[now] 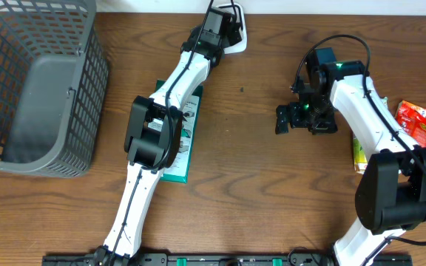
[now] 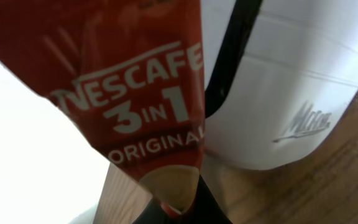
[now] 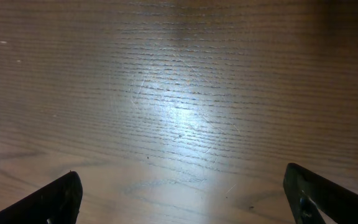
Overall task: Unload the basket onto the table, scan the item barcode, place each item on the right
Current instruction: 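Hold the Nescafe stick in front of the white scanner with the left gripper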
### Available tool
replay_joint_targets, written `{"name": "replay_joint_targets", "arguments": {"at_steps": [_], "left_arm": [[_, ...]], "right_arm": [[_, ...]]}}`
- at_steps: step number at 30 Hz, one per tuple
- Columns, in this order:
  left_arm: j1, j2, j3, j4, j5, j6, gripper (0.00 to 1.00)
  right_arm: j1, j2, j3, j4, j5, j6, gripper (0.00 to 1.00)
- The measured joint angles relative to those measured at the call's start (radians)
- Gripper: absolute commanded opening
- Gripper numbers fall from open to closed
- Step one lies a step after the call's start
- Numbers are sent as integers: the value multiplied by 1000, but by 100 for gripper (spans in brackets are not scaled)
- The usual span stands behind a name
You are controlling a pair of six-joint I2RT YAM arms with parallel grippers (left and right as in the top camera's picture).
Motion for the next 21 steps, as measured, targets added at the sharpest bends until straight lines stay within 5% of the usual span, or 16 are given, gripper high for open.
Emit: {"name": "replay_joint_targets", "arguments": {"at_steps": [12,21], "left_arm": [[10,-10,153,-227,115,13,7],[27,-17,153,-232,232,10,7]], "right_arm": [[0,0,0,0,0,0,99],[0,0,0,0,0,0,99]]}}
